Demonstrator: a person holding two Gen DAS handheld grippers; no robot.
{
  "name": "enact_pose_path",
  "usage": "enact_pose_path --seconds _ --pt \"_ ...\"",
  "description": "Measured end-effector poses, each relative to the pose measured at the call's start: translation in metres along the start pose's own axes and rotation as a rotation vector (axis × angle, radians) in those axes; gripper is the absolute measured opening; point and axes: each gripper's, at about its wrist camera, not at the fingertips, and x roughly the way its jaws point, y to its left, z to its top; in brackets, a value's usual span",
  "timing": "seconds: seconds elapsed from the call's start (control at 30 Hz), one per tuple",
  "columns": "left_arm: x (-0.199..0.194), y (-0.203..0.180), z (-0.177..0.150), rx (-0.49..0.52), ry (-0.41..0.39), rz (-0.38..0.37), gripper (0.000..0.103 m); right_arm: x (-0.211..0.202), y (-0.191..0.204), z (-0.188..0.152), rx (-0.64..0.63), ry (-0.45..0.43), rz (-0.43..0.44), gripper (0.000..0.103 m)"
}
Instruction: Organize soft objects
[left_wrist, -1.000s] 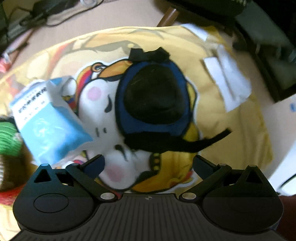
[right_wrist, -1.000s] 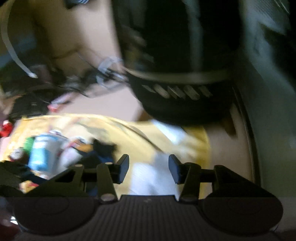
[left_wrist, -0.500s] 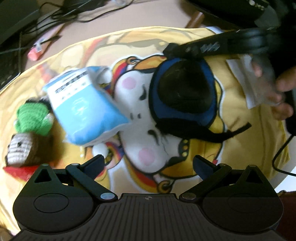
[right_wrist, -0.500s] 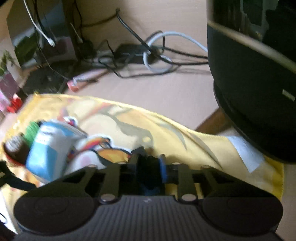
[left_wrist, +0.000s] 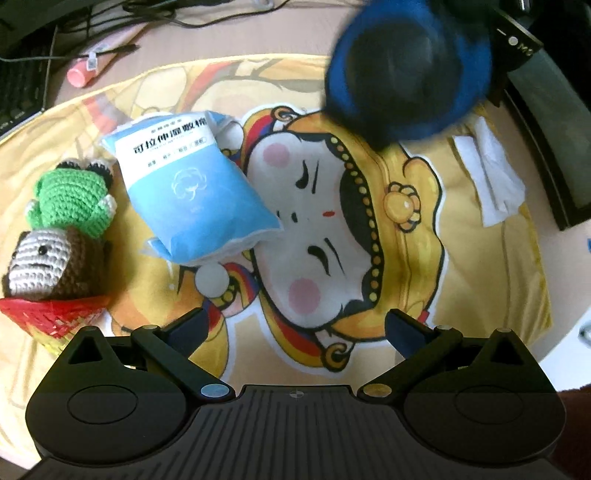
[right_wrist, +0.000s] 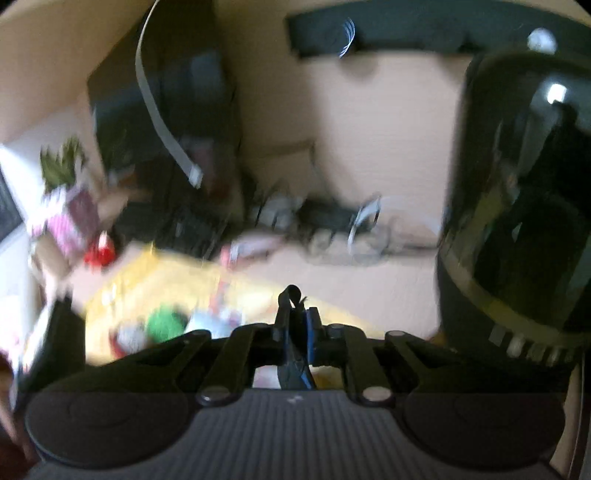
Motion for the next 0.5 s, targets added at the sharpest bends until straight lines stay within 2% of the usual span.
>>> enact_pose_path --seconds 0.1,0.13,0.2,0.23,0.3,0.33,0.4,0.5 --pt "0.002 0.003 -0.005 0.009 0.032 -0.034 0.103 0.001 0.013 -0.031 -0.002 0.075 0.067 0.013" --pt "0.004 0.003 -0.005 0.016 0.041 -0.042 0.103 0.002 0.015 -0.039 0.019 0.101 0.092 0.019" --pt "0.002 0.003 -0.007 0.037 0.043 -0.058 0.103 0.003 0.02 -0.054 0.071 0.146 0.138 0.021" --pt "0.001 0.004 -0.008 0.044 0.047 -0.082 0.103 0.003 0.02 -0.06 0.088 0.162 0.151 0.025" --pt "-0.001 0.005 -0.008 0.052 0.052 -0.145 0.103 0.004 0.02 -0.07 0.133 0.196 0.168 0.04" --pt "-0.002 0.005 -0.008 0.053 0.055 -0.18 0.103 0.002 0.018 -0.073 0.149 0.209 0.176 0.051" --pt "-0.003 0.002 -0.007 0.061 0.057 -0.215 0.103 0.001 0.015 -0.077 0.178 0.235 0.183 0.055" --pt "0.001 -0.004 -0.004 0.088 0.069 -0.204 0.103 -0.011 0.005 -0.078 0.258 0.246 0.241 0.061"
